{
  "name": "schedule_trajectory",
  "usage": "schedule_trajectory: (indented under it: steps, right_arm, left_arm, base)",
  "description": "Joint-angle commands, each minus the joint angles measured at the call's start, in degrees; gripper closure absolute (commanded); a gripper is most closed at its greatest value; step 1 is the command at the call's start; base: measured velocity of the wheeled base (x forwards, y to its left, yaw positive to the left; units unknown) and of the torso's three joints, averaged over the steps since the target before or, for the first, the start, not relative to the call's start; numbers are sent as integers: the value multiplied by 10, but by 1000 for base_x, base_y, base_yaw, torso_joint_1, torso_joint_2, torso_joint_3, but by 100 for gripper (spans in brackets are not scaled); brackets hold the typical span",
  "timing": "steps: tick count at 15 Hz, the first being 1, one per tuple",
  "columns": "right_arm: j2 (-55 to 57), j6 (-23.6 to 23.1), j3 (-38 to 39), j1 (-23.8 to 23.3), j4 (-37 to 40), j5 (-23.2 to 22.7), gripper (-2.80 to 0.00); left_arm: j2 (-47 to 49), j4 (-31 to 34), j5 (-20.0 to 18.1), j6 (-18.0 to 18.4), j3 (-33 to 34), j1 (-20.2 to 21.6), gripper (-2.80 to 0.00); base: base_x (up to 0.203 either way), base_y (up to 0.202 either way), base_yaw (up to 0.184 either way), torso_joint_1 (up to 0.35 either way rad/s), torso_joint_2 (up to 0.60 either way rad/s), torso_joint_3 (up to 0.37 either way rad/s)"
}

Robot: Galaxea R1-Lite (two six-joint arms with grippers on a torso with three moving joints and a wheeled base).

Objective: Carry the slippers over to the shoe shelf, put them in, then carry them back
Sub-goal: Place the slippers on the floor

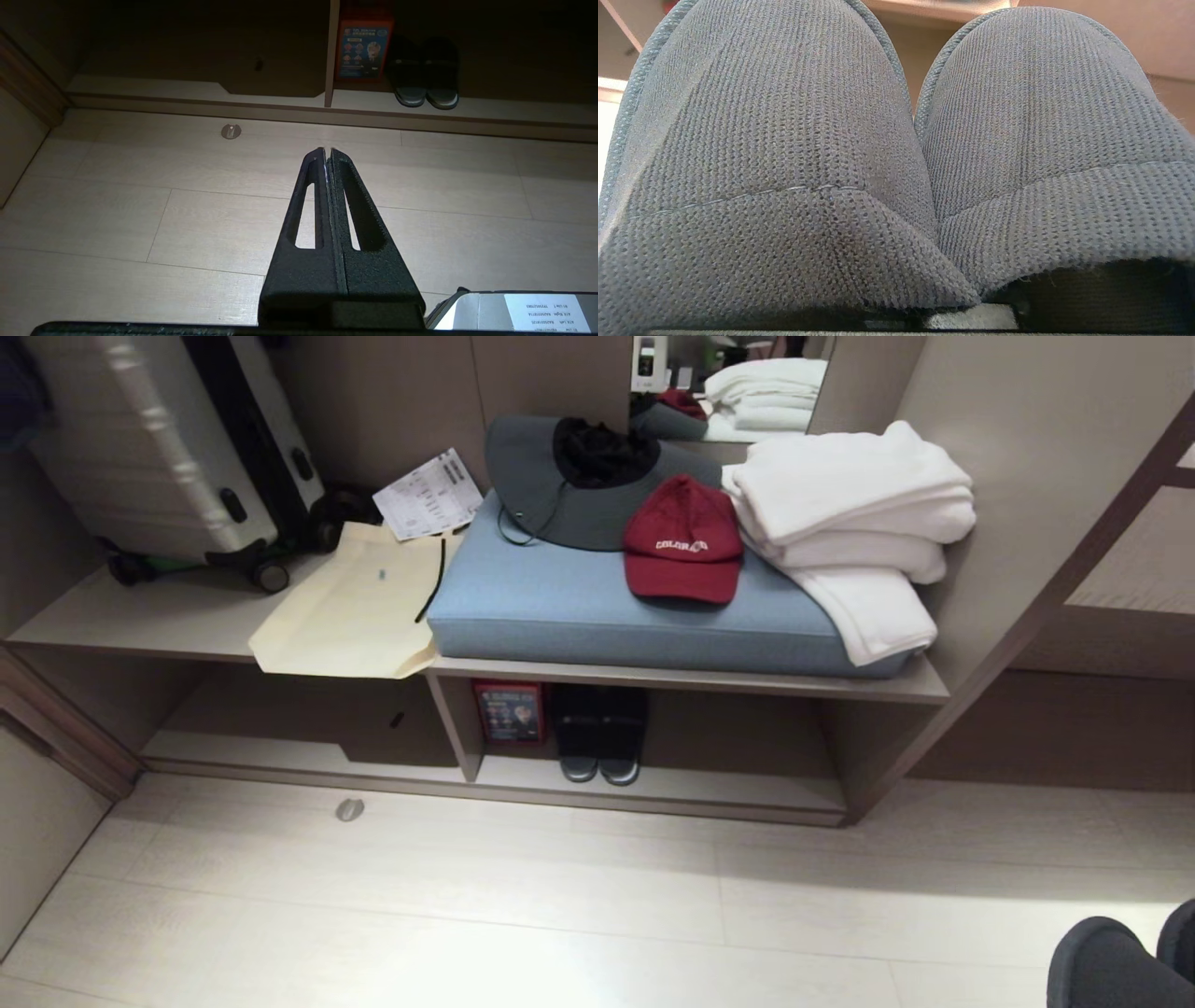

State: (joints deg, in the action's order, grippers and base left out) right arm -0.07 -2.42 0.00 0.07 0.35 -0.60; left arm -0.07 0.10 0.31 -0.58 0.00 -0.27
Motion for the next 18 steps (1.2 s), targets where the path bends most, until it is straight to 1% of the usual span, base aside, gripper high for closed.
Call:
schedule_trajectory:
  steps: [1,18]
  right_arm:
    - [0,0,1,0,0,0,0]
    - [0,0,1,0,0,0,0]
  left_arm:
    - [1,0,0,0,1,0,0]
    - [1,0,0,-2,1,0,0]
  base:
    - [0,0,0,7,2,202]
    - [0,0,0,2,3,202]
